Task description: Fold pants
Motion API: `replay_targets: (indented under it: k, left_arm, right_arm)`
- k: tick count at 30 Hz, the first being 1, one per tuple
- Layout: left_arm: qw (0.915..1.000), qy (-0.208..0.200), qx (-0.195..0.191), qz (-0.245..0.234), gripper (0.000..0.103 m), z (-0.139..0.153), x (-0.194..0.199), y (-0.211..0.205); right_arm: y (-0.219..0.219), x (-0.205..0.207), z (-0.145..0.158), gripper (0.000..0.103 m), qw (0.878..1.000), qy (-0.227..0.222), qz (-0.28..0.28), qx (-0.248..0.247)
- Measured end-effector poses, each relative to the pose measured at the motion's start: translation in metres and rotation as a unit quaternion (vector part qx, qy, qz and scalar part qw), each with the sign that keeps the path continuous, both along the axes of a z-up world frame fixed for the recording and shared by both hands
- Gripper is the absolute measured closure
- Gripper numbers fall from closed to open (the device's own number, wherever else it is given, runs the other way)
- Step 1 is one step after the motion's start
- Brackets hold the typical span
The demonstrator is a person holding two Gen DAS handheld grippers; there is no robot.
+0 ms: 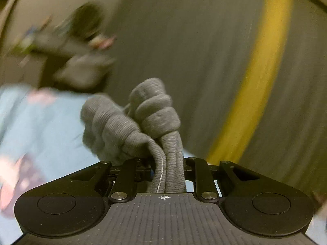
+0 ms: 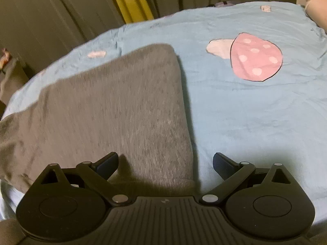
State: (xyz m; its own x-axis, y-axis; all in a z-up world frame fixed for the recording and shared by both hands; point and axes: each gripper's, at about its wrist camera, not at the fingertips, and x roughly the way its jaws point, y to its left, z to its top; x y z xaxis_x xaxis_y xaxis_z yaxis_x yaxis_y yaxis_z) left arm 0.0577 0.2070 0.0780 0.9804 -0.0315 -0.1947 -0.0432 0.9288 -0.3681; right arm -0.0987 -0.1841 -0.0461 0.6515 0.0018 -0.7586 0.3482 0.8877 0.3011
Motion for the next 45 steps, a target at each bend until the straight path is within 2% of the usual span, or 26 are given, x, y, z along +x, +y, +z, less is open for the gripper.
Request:
replay_targets:
  k: [2, 3, 5, 7, 8, 9, 11, 13, 14, 15, 16, 17, 18, 19, 20, 21, 23, 24, 26, 28, 29, 30, 31, 36, 40, 45]
  left_arm:
    - [0.9965, -0.028, 0.056, -0.055, 0.082, 0.021, -0.006, -0.044]
    - [0.9918, -0.036, 0.083, -0.090, 0.082, 0.028, -0.008, -0.070]
    - [0.9788, -0.044, 0.124, -0.157, 0.082, 0.032, -0.011, -0.118]
    - [0.9605, -0.026, 0.162, -0.225, 0.080, 0.021, -0.014, -0.167]
    - [0.9499, -0.004, 0.177, -0.257, 0.078, 0.010, -0.014, -0.193]
    - [0.9380, 0.026, 0.192, -0.287, 0.071, -0.003, -0.014, -0.216]
    - [0.9119, 0.107, 0.223, -0.327, 0.064, -0.043, -0.011, -0.256]
    - [0.8782, 0.196, 0.259, -0.351, 0.063, -0.078, -0.011, -0.277]
    - [0.8734, 0.216, 0.271, -0.342, 0.063, -0.085, -0.013, -0.278]
    - [0.8802, 0.201, 0.273, -0.332, 0.055, -0.083, -0.017, -0.271]
    - [0.8883, 0.190, 0.262, -0.326, 0.041, -0.076, -0.021, -0.263]
    - [0.9030, 0.185, 0.234, -0.309, 0.032, -0.067, -0.022, -0.250]
    - [0.9187, 0.182, 0.198, -0.289, 0.015, -0.060, -0.023, -0.235]
    - [0.9401, 0.171, 0.152, -0.253, 0.008, -0.053, -0.026, -0.214]
    - [0.9595, 0.159, 0.110, -0.205, 0.007, -0.047, -0.031, -0.194]
    - [0.9715, 0.155, 0.081, -0.160, 0.007, -0.044, -0.036, -0.176]
    - [0.9874, 0.144, 0.033, -0.057, 0.008, -0.043, -0.048, -0.135]
    - [0.9900, 0.139, 0.020, -0.008, 0.008, -0.046, -0.050, -0.118]
    - [0.9846, 0.155, -0.001, 0.080, 0.008, -0.054, -0.050, -0.091]
    - [0.9769, 0.174, -0.085, 0.091, 0.008, -0.065, -0.047, -0.067]
    - [0.9740, 0.181, -0.102, 0.091, 0.008, -0.069, -0.044, -0.061]
    - [0.9710, 0.193, -0.106, 0.095, 0.008, -0.072, -0.040, -0.060]
    - [0.9698, 0.201, -0.102, 0.092, 0.008, -0.073, -0.036, -0.060]
    - [0.9711, 0.219, -0.063, 0.073, 0.008, -0.073, -0.031, -0.072]
    - [0.9676, 0.234, -0.057, 0.076, 0.008, -0.075, -0.033, -0.078]
    - [0.9646, 0.246, -0.055, 0.078, 0.008, -0.077, -0.032, -0.078]
  right_arm:
    - [-0.004, -0.004, 0.003, 0.004, 1.000, -0.017, -0.008, 0.012]
    - [-0.006, -0.006, 0.004, 0.004, 0.999, -0.024, -0.012, 0.018]
    - [-0.010, -0.011, 0.008, 0.004, 0.998, -0.039, -0.022, 0.032]
    - [-0.016, -0.016, 0.011, 0.004, 0.997, -0.056, -0.031, 0.048]
    - [-0.018, -0.019, 0.012, 0.004, 0.996, -0.064, -0.036, 0.057]
    - [-0.021, -0.021, 0.013, 0.004, 0.995, -0.070, -0.041, 0.064]
    - [-0.025, -0.024, 0.014, 0.004, 0.993, -0.079, -0.049, 0.078]
    - [-0.028, -0.026, 0.015, 0.004, 0.991, -0.084, -0.053, 0.086]
    - [-0.029, -0.027, 0.015, 0.004, 0.990, -0.088, -0.053, 0.092]
    - [-0.030, -0.028, 0.015, 0.004, 0.989, -0.093, -0.051, 0.098]
    - [-0.030, -0.029, 0.016, 0.004, 0.989, -0.098, -0.048, 0.103]
    - [-0.031, -0.029, 0.017, 0.004, 0.988, -0.101, -0.045, 0.106]
    - [-0.031, -0.029, 0.017, 0.004, 0.987, -0.105, -0.042, 0.111]
    - [-0.030, -0.029, 0.018, 0.004, 0.987, -0.108, -0.038, 0.117]
    - [-0.030, -0.028, 0.019, 0.004, 0.986, -0.110, -0.032, 0.125]
    - [-0.029, -0.027, 0.020, 0.004, 0.984, -0.115, -0.025, 0.134]
    - [-0.027, -0.027, 0.024, 0.004, 0.981, -0.124, -0.007, 0.151]
    - [-0.026, -0.026, 0.026, 0.004, 0.978, -0.128, 0.002, 0.163]
    - [-0.022, -0.023, 0.025, 0.005, 0.972, -0.130, 0.013, 0.197]
    - [-0.020, -0.017, 0.018, 0.009, 0.963, -0.121, 0.014, 0.241]
    - [-0.019, -0.012, 0.012, 0.013, 0.958, -0.107, 0.013, 0.266]
    - [-0.018, -0.009, 0.006, 0.022, 0.952, -0.095, 0.012, 0.290]
    - [-0.017, -0.006, 0.001, 0.024, 0.949, -0.081, 0.007, 0.306]
    - [-0.016, -0.003, -0.010, 0.025, 0.943, -0.060, -0.016, 0.328]
    - [-0.014, -0.003, -0.009, 0.028, 0.946, -0.038, -0.030, 0.322]
    - [-0.004, 0.003, -0.011, 0.027, 0.952, -0.037, -0.028, 0.302]
